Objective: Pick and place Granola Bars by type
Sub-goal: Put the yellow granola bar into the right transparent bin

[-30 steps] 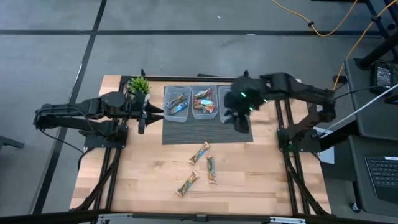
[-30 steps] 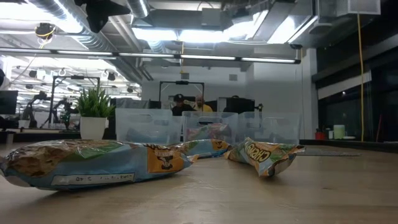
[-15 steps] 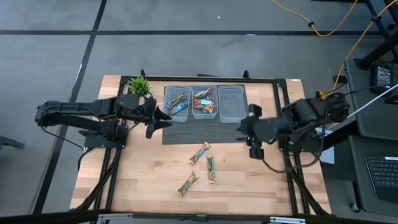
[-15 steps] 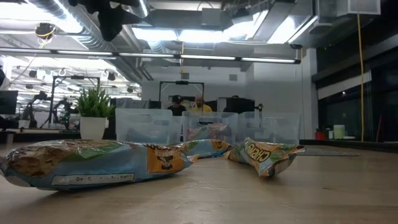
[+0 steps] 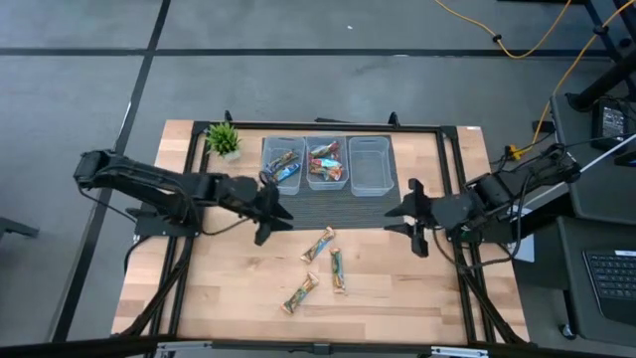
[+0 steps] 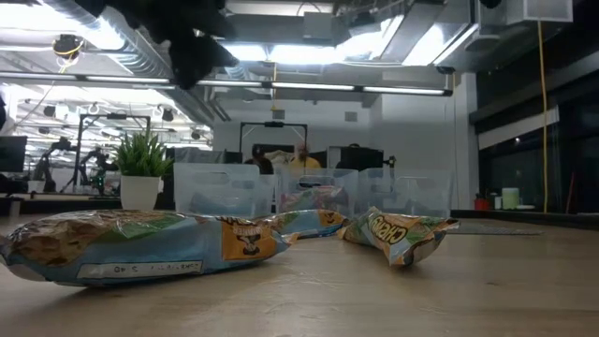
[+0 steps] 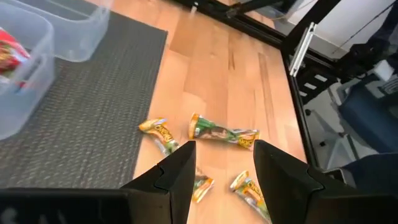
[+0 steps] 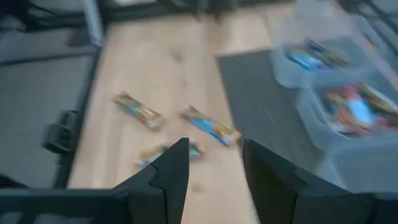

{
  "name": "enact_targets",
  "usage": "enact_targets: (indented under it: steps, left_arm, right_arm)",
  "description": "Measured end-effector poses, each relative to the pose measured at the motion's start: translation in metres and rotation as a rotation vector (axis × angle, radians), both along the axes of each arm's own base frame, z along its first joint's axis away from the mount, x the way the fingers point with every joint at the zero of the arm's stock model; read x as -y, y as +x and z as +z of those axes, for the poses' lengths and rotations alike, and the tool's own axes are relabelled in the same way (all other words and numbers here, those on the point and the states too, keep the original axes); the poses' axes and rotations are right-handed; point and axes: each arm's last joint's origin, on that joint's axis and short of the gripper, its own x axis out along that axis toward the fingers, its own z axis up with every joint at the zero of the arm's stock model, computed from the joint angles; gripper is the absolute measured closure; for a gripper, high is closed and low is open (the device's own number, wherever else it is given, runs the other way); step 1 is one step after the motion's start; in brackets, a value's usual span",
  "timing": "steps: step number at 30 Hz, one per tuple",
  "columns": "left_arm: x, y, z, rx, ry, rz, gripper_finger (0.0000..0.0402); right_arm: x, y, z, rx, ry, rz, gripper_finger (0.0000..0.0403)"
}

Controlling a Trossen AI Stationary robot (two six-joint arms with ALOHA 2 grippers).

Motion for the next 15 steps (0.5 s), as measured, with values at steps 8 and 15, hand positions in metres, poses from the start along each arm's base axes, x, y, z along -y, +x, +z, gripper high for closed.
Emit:
enact_targets:
  steps: [8, 15]
  left_arm:
    - [0.011, 0.046, -0.034, -0.168, -0.004, -0.031, 0.0247]
    - [0.017, 0.082, -0.066, -0.320, -0.042, -0.041, 0.0244]
  right_arm:
    - [0.001, -0.008, -0.025, 0.117, 0.008, 0.148, 0.0250]
    - [0.005, -0.007, -0.029, 0.107, -0.004, 0.131, 0.0250]
